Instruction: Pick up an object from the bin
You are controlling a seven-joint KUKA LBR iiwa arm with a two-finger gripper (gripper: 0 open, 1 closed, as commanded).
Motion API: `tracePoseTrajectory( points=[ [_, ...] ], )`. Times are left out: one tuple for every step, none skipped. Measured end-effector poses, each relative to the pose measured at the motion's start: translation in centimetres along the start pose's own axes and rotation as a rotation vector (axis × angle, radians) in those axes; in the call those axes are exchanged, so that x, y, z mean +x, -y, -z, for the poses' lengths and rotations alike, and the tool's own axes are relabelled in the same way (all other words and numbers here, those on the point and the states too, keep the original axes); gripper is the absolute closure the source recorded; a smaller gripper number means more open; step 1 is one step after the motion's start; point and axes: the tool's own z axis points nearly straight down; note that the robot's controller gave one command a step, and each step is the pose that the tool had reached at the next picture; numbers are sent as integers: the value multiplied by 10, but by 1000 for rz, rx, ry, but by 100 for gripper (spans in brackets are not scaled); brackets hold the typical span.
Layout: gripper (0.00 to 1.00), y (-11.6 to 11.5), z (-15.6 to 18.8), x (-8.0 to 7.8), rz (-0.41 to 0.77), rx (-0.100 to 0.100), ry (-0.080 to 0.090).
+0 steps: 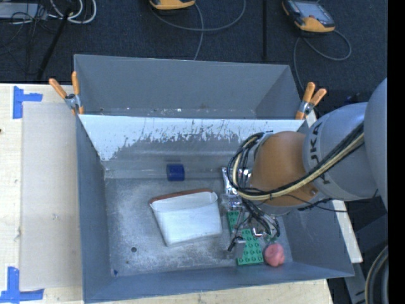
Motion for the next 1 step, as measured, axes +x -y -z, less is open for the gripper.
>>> tracePoseTrajectory(
  points=[
    [100,0,0,0,2,0,0]
  ],
)
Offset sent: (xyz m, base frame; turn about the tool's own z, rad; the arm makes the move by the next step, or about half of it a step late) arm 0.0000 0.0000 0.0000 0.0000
